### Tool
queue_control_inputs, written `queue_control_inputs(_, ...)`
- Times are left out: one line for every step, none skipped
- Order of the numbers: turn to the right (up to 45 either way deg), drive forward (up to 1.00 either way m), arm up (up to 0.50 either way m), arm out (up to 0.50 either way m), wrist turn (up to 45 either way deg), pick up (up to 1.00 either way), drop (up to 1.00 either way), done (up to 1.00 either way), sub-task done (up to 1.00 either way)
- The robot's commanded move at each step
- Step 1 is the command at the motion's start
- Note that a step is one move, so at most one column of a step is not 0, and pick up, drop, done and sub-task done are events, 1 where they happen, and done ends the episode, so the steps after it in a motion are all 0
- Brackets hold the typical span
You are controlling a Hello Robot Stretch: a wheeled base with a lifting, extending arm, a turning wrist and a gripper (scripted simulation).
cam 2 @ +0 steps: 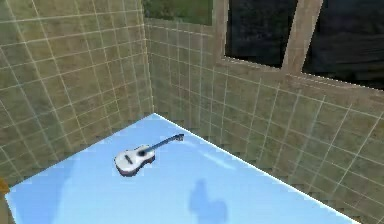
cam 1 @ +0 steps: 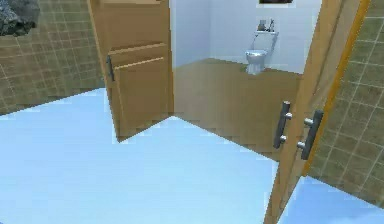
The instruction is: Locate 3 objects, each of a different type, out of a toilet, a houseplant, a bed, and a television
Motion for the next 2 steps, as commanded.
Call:
queue_control_inputs(0.0,1.0,0.0,0.0,0.0,0.0,0.0,0.0,0.0)
queue_control_inputs(-15.0,0.0,0.0,0.0,0.0,0.0,0.0,0.0,0.0)
